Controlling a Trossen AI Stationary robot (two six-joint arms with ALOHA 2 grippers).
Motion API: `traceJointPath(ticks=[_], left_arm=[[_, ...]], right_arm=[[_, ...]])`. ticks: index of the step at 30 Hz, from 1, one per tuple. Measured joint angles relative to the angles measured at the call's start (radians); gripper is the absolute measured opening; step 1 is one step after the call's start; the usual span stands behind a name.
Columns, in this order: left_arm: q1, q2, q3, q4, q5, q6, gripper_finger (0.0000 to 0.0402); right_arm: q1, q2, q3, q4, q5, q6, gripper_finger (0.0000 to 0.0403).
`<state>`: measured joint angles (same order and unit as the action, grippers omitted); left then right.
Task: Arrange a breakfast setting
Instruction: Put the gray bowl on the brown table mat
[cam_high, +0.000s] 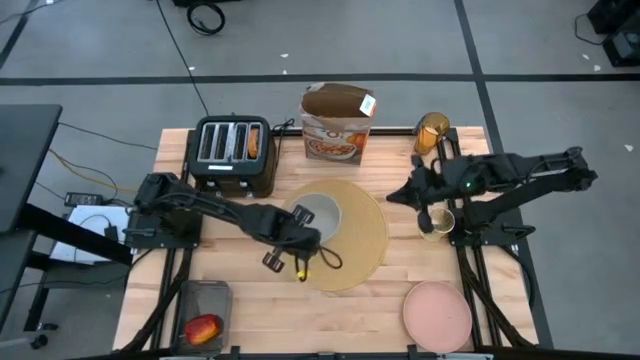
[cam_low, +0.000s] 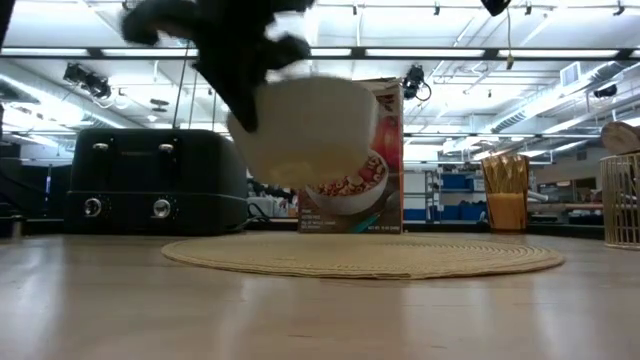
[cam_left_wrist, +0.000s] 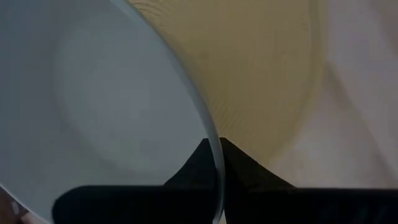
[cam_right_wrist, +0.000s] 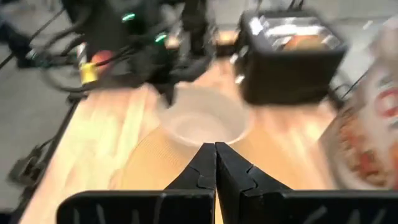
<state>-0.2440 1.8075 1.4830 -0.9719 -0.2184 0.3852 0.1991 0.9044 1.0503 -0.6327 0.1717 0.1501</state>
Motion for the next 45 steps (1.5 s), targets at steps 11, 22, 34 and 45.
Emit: traceJointPath(ticks=[11, 22, 34, 45], left_arm=[[0.011, 0.155, 0.000, 0.144, -0.086, 0.200, 0.0010], [0.012, 0.201, 0.000, 0.157, -0.097, 0.248, 0.0011], [0.023, 0.209, 0.000, 0.200, -0.100, 0.188, 0.0027], [0.023, 0.209, 0.000, 0.217, -0.101, 0.176, 0.0069]], right_arm=[[0.114, 0.156, 0.004, -0.091, 0.026, 0.181, 0.0003], [0.155, 0.282, 0.003, -0.079, 0.007, 0.225, 0.0003], [0.154, 0.321, 0.002, -0.013, -0.042, 0.222, 0.0004], [0.154, 0.320, 0.002, 0.002, -0.046, 0.253, 0.0005]])
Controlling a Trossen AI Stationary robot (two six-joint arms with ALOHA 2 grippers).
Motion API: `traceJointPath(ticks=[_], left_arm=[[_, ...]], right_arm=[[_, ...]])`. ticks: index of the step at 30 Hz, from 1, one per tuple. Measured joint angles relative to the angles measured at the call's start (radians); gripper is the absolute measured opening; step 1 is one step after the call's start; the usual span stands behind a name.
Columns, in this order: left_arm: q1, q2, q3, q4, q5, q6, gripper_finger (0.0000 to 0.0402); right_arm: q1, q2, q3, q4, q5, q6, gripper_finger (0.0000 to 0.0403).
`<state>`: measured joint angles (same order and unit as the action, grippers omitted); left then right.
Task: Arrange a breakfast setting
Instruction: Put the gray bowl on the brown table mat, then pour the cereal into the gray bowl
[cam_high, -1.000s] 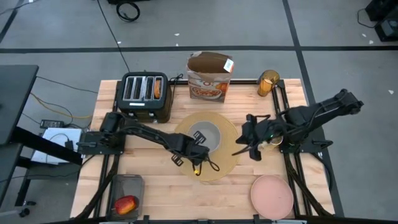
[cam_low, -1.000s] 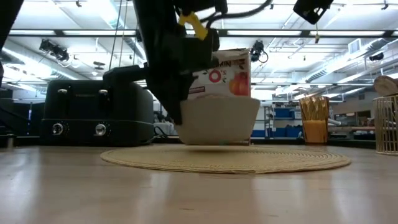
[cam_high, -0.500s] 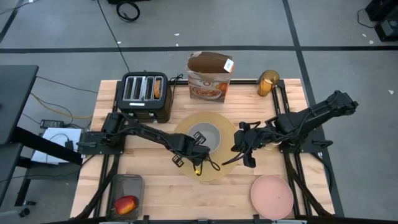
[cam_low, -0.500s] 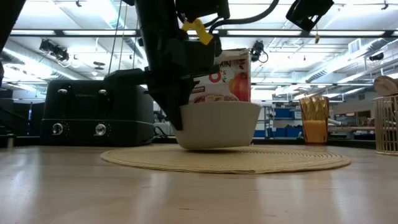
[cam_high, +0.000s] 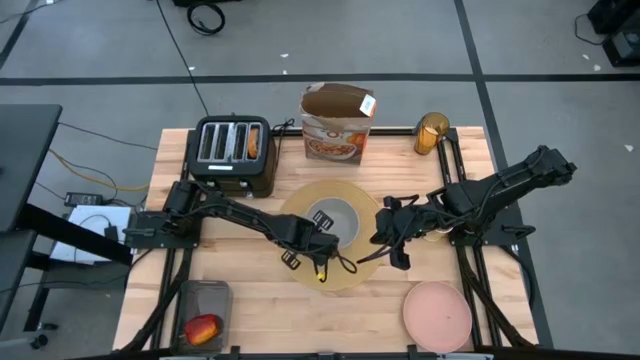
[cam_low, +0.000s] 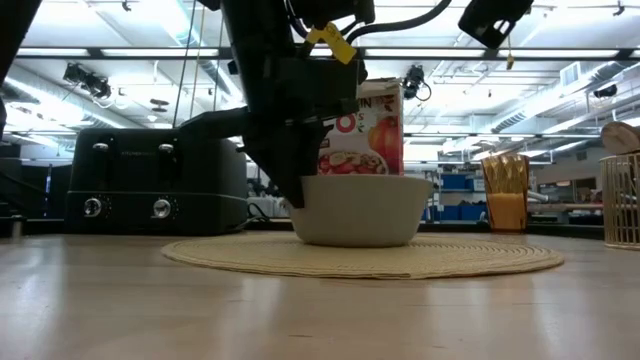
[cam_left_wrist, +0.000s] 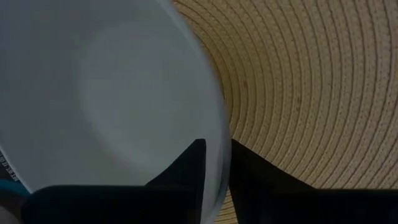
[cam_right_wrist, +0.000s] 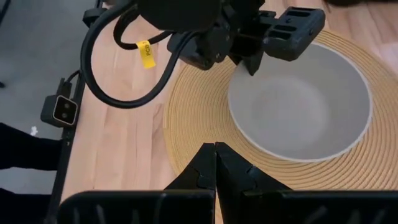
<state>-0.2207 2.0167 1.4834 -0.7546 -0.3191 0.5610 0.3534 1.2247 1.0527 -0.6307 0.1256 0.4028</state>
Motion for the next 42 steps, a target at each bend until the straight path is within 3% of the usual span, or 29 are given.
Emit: traceJointPath(ticks=[10, 14, 18, 23, 26, 32, 36, 42], left_arm=[[-0.017, -0.045, 0.000, -0.071, -0.033, -0.059, 0.0096], [-0.020, -0.119, 0.001, -0.149, -0.038, -0.135, 0.0110], [-0.014, -0.254, 0.002, -0.197, -0.033, -0.283, 0.0118], [-0.005, -0.451, 0.003, -0.193, -0.032, -0.508, 0.0119], [-0.005, -0.554, 0.003, -0.179, -0.033, -0.628, 0.0119], [-0.006, -0.687, 0.003, -0.058, -0.032, -0.712, 0.0119], [-0.006, -0.731, 0.003, 0.075, -0.026, -0.701, 0.0119], [-0.012, -0.758, 0.003, 0.091, -0.036, -0.718, 0.0119]], right_arm=[[-0.003, 0.000, 0.007, 0.003, -0.025, 0.007, 0.0064], [-0.030, 0.000, 0.049, -0.042, -0.015, -0.045, 0.0106], [-0.097, -0.007, 0.144, -0.138, 0.074, -0.122, 0.0154], [-0.239, -0.062, 0.204, -0.140, 0.160, -0.244, 0.0218], [-0.354, -0.086, 0.214, -0.135, 0.159, -0.313, 0.0261], [-0.584, -0.001, 0.362, -0.155, 0.020, -0.428, 0.0335], [-0.746, 0.031, 0.452, -0.161, 0.003, -0.472, 0.0355], [-0.956, 0.020, 0.453, -0.246, -0.205, -0.536, 0.0378]])
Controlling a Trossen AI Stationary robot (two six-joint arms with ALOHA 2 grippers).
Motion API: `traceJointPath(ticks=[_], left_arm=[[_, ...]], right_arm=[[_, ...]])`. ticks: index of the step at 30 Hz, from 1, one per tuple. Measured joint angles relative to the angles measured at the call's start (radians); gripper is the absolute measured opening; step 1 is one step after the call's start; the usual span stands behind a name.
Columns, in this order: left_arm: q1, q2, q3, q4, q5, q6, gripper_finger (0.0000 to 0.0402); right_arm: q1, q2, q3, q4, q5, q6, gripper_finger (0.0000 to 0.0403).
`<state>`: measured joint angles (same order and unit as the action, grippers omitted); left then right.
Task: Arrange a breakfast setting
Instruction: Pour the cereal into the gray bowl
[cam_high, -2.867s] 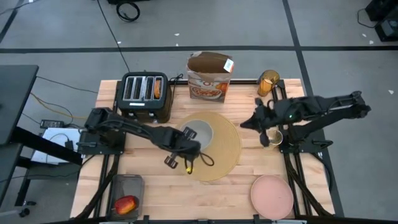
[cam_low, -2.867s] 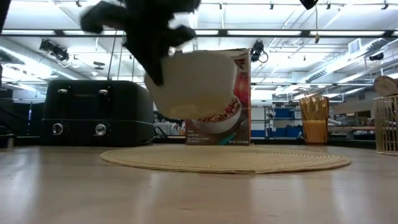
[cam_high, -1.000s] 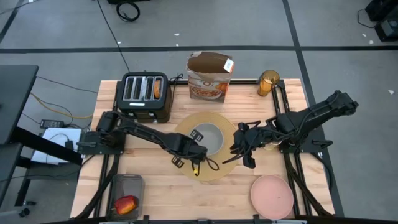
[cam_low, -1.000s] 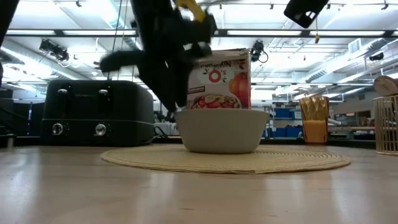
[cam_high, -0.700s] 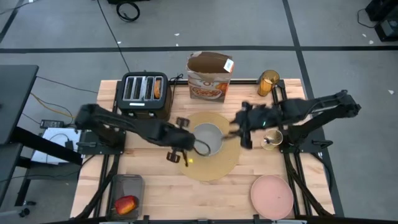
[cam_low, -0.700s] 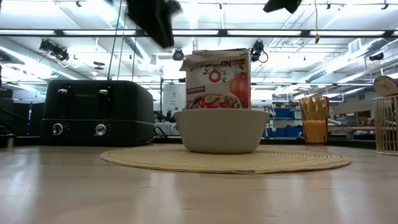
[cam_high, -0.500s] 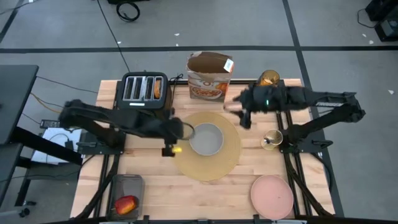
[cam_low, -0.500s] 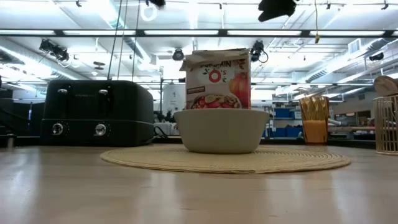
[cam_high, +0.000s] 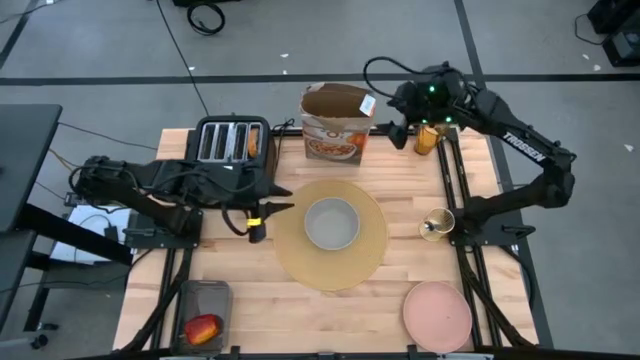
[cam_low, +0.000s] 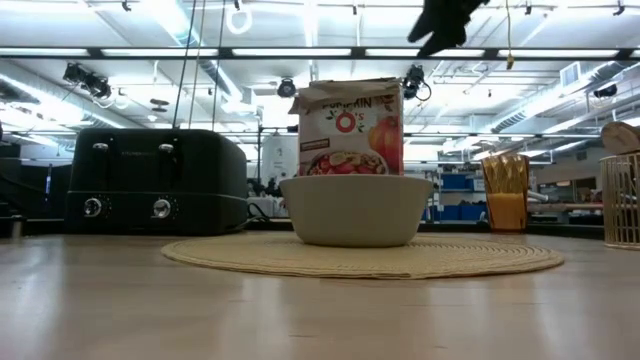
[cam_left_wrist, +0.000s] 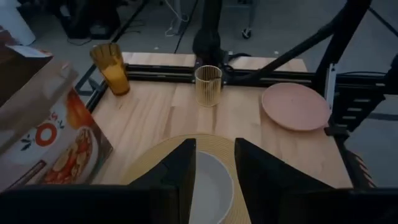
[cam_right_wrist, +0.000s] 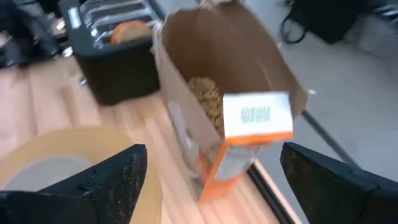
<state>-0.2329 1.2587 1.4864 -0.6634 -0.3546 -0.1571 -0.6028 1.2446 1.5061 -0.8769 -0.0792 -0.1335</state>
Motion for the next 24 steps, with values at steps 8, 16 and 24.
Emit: traceJointPath(ticks=[8, 16, 24], left_arm=[[0.042, 0.005, 0.000, 0.063, -0.073, -0.020, 0.0119], [0.194, 0.006, -0.001, 0.200, -0.085, -0.048, 0.0119], [0.303, 0.059, -0.002, 0.258, -0.075, -0.114, 0.0119]], right_arm=[[-0.184, 0.003, -0.197, 0.072, -0.153, -0.209, 0.0397], [-0.303, 0.012, -0.456, 0.493, -0.391, -0.239, 0.0395], [-0.321, 0.125, -0.513, 0.735, -0.572, -0.224, 0.0399]])
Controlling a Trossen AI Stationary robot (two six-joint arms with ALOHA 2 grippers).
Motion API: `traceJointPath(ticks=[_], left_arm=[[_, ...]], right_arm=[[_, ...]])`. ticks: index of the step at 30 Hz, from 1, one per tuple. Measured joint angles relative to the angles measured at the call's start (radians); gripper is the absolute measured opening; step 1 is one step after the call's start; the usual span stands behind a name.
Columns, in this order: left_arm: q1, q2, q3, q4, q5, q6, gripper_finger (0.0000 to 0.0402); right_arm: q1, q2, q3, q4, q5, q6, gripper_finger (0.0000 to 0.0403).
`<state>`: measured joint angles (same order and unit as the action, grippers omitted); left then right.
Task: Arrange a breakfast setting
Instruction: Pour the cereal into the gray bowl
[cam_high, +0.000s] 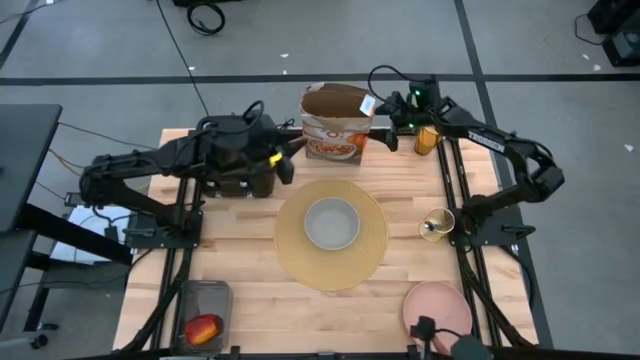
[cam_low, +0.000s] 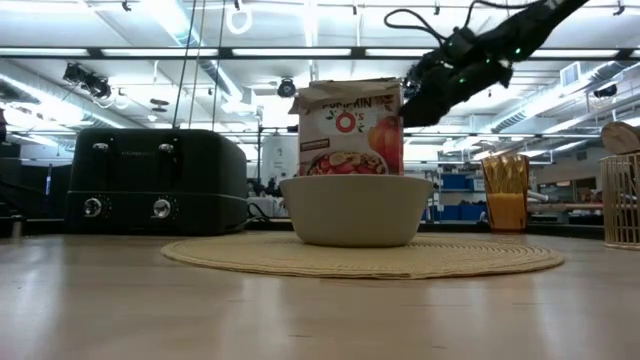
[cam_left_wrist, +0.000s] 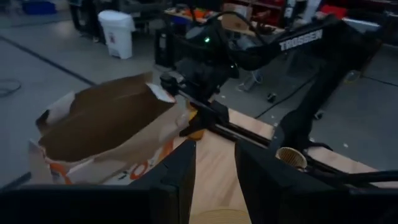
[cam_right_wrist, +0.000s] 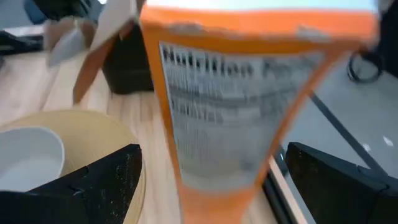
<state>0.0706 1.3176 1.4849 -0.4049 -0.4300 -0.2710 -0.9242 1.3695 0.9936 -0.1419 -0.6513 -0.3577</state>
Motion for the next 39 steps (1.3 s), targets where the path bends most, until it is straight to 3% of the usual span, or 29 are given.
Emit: traceJointPath(ticks=[6, 13, 20, 27, 32, 39], left_arm=[[0.046, 0.041, 0.000, 0.005, 0.043, -0.040, 0.0119], [0.073, 0.033, 0.000, -0.001, 0.042, -0.057, 0.0119], [0.116, 0.006, 0.002, -0.063, 0.086, -0.009, 0.0119], [0.201, 0.074, 0.002, -0.045, 0.254, 0.096, 0.0136], [0.231, 0.170, 0.001, -0.028, 0.269, 0.231, 0.0171], [0.243, 0.245, 0.000, -0.013, 0.299, 0.291, 0.0202]], right_arm=[[0.001, 0.090, 0.000, 0.230, -0.082, 0.133, 0.0398], [0.035, 0.159, 0.000, 0.325, -0.129, 0.130, 0.0379], [0.089, 0.144, -0.001, 0.339, -0.115, 0.137, 0.0269], [0.150, 0.076, 0.000, 0.315, -0.068, 0.121, 0.0158], [0.206, 0.065, 0.001, 0.295, -0.027, 0.061, 0.0123], [0.248, 0.067, 0.001, 0.264, 0.019, 0.032, 0.0113]])
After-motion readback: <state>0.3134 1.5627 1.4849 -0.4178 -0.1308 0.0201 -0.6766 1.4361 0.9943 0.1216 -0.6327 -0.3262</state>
